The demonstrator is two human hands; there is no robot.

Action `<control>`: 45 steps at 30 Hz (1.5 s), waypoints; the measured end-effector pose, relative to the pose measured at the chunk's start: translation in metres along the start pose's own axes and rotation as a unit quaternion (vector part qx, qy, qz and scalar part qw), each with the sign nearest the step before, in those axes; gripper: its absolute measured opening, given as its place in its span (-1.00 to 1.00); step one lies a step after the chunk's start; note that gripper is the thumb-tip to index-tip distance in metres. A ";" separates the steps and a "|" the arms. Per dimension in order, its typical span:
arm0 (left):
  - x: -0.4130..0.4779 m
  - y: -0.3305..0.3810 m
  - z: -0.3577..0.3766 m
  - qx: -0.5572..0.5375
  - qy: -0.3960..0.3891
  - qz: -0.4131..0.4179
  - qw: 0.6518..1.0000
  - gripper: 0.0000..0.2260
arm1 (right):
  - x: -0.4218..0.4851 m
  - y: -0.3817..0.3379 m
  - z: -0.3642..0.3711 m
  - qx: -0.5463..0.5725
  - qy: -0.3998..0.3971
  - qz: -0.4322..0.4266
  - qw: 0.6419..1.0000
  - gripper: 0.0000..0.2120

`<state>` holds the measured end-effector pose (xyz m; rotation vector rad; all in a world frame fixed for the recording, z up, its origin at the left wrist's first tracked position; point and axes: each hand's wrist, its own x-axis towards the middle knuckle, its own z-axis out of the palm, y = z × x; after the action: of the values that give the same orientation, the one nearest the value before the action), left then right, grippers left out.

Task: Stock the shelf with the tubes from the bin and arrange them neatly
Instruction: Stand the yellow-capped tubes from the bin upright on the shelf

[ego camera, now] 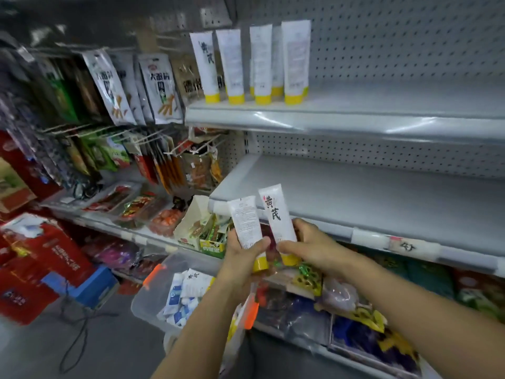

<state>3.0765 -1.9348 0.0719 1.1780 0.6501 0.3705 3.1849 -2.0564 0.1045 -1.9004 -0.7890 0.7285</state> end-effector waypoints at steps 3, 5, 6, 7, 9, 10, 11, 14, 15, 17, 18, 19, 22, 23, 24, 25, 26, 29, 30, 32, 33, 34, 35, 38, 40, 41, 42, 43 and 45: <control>-0.014 0.032 0.034 0.086 0.017 0.111 0.990 -0.55 | -0.017 -0.022 -0.035 -0.006 0.043 -0.039 0.998 -0.62; -0.016 0.052 0.053 0.090 0.015 0.154 0.984 -0.60 | -0.023 -0.038 -0.054 0.015 0.069 -0.065 0.995 -0.65; -0.016 0.062 0.062 0.073 0.014 0.161 0.984 -0.67 | -0.026 -0.046 -0.064 0.032 0.082 -0.077 0.993 -0.68; -0.016 0.072 0.070 0.055 0.012 0.162 0.985 -0.74 | -0.028 -0.054 -0.073 0.055 0.094 -0.089 0.990 -0.72; -0.016 0.094 0.085 0.056 0.011 0.178 0.982 -0.81 | -0.029 -0.069 -0.092 0.085 0.122 -0.121 0.981 -0.77; -0.015 0.104 0.091 0.074 0.012 0.195 0.978 -0.80 | -0.028 -0.077 -0.101 0.085 0.136 -0.137 0.978 -0.77; -0.014 0.113 0.095 0.094 0.012 0.217 0.972 -0.78 | -0.027 -0.085 -0.109 0.080 0.150 -0.148 0.974 -0.76; -0.006 0.135 0.102 0.138 -0.002 0.266 0.954 -0.66 | -0.020 -0.107 -0.130 0.080 0.195 -0.171 0.962 -0.74; -0.001 0.142 0.104 0.140 -0.007 0.278 0.950 -0.62 | -0.017 -0.114 -0.136 0.080 0.213 -0.180 0.957 -0.75; 0.008 0.154 0.109 0.143 -0.015 0.309 0.940 -0.61 | -0.008 -0.127 -0.148 0.068 0.243 -0.194 0.948 -0.75; 0.013 0.161 0.111 0.146 -0.017 0.325 0.934 -0.59 | -0.002 -0.133 -0.155 0.059 0.255 -0.195 0.945 -0.74; 0.019 0.167 0.113 0.151 -0.018 0.339 0.928 -0.56 | 0.005 -0.137 -0.162 0.050 0.264 -0.195 0.943 -0.72; 0.038 0.185 0.118 0.177 -0.009 0.375 0.910 -0.48 | 0.032 -0.148 -0.182 0.001 0.292 -0.178 0.940 -0.66; 0.045 0.190 0.118 0.184 -0.010 0.382 0.906 -0.47 | 0.042 -0.151 -0.188 -0.011 0.299 -0.167 0.939 -0.63; 0.052 0.195 0.118 0.188 -0.013 0.386 0.903 -0.45 | 0.052 -0.153 -0.192 -0.022 0.305 -0.157 0.939 -0.60; 0.059 0.199 0.117 0.192 -0.016 0.390 0.900 -0.45 | 0.062 -0.156 -0.195 -0.033 0.311 -0.149 0.938 -0.58; 0.067 0.202 0.116 0.196 -0.017 0.393 0.898 -0.44 | 0.072 -0.158 -0.198 -0.042 0.318 -0.143 0.936 -0.56; 0.089 0.210 0.113 0.197 -0.020 0.401 0.894 -0.42 | 0.101 -0.161 -0.204 -0.064 0.342 -0.121 0.930 -0.52; 0.096 0.213 0.112 0.198 -0.022 0.403 0.893 -0.42 | 0.111 -0.162 -0.205 -0.073 0.346 -0.112 0.928 -0.53; 0.109 0.217 0.111 0.205 -0.027 0.406 0.890 -0.41 | 0.128 -0.162 -0.207 -0.089 0.350 -0.100 0.927 -0.57; 0.114 0.219 0.111 0.207 -0.032 0.407 0.889 -0.42 | 0.136 -0.162 -0.208 -0.093 0.351 -0.095 0.927 -0.59; 0.120 0.220 0.110 0.209 -0.036 0.407 0.888 -0.42 | 0.144 -0.161 -0.208 -0.097 0.353 -0.090 0.926 -0.60; 0.125 0.221 0.110 0.208 -0.039 0.406 0.889 -0.42 | 0.151 -0.160 -0.209 -0.103 0.354 -0.084 0.926 -0.60; 0.137 0.221 0.109 0.213 -0.049 0.406 0.888 -0.40 | 0.168 -0.154 -0.214 -0.116 0.361 -0.065 0.923 -0.58; 0.143 0.221 0.108 0.209 -0.060 0.405 0.888 -0.40 | 0.175 -0.151 -0.217 -0.117 0.371 -0.054 0.920 -0.58; 0.145 0.221 0.108 0.206 -0.066 0.405 0.888 -0.40 | 0.178 -0.150 -0.218 -0.116 0.374 -0.051 0.919 -0.58; 0.146 0.221 0.108 0.205 -0.071 0.404 0.888 -0.40 | 0.180 -0.149 -0.219 -0.115 0.377 -0.050 0.918 -0.59; 0.147 0.222 0.108 0.203 -0.076 0.403 0.889 -0.41 | 0.182 -0.149 -0.220 -0.116 0.379 -0.050 0.917 -0.58; 0.148 0.221 0.107 0.200 -0.086 0.399 0.891 -0.41 | 0.185 -0.148 -0.221 -0.117 0.382 -0.045 0.916 -0.57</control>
<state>3.2722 -1.8483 0.2631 1.8371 0.0435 0.8381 3.4333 -1.9750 0.2968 -2.1092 -0.4588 -0.2009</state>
